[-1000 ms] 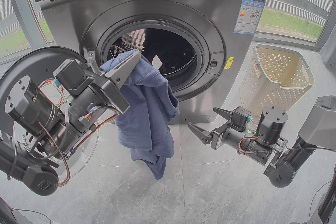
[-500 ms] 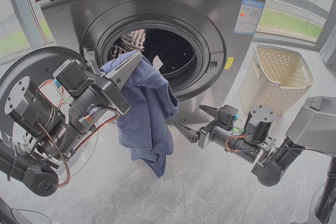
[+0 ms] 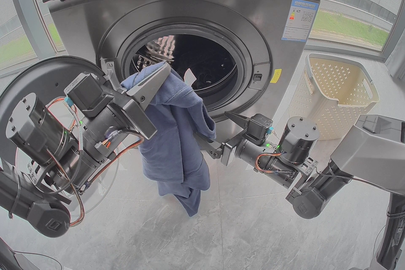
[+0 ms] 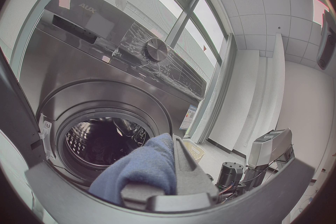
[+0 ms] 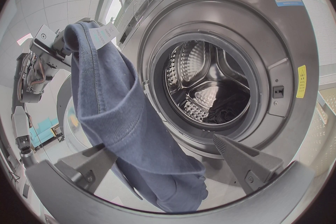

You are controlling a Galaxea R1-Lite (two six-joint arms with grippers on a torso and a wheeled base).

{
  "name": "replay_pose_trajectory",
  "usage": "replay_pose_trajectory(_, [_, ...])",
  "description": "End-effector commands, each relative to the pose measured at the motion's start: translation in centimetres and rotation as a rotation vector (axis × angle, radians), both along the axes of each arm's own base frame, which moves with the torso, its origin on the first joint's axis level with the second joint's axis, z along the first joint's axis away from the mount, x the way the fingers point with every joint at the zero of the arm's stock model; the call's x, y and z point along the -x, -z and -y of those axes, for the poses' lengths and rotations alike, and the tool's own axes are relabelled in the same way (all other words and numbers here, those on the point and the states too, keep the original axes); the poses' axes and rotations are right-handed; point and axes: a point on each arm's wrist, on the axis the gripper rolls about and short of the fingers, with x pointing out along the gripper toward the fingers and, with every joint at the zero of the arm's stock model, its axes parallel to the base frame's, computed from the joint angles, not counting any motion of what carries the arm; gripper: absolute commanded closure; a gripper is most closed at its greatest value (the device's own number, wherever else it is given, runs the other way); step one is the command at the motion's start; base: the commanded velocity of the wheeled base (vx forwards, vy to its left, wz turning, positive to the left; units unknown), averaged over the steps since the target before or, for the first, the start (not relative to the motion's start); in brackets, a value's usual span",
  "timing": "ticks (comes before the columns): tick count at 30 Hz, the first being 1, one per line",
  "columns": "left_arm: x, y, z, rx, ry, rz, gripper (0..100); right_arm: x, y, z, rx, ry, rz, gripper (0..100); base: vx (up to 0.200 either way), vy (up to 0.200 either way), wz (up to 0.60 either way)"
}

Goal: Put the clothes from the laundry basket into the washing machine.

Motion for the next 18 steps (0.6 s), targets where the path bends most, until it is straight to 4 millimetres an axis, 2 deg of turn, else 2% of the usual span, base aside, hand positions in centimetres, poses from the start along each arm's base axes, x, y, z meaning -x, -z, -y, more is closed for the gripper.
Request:
replay_pose_trajectory(1, [0.0,0.0,0.1,0.000,0.002,-0.001,100,-0.1,-0.1,-0.6,-0.012,-0.009,0.011,0,0.000,0.000,0.00])
replay_pose_trajectory(10, [0.0,0.1,0.0,-0.001,0.000,-0.002,100,-0.2,0.0,-1.7,-0.030,-0.028,0.020,0,0.000,0.000,0.00])
replay_pose_trajectory(11, [0.0,0.1,0.0,-0.001,-0.001,-0.002,100,-0.2,0.0,-1.7,-0.030,-0.028,0.020,100,0.000,0.000,0.00])
replay_pose_trajectory(18, [-0.1,0.3,-0.1,-0.006,-0.007,-0.010,100,0.3,-0.6,-1.8,-0.053,-0.036,0.026,100,0.000,0.000,0.00])
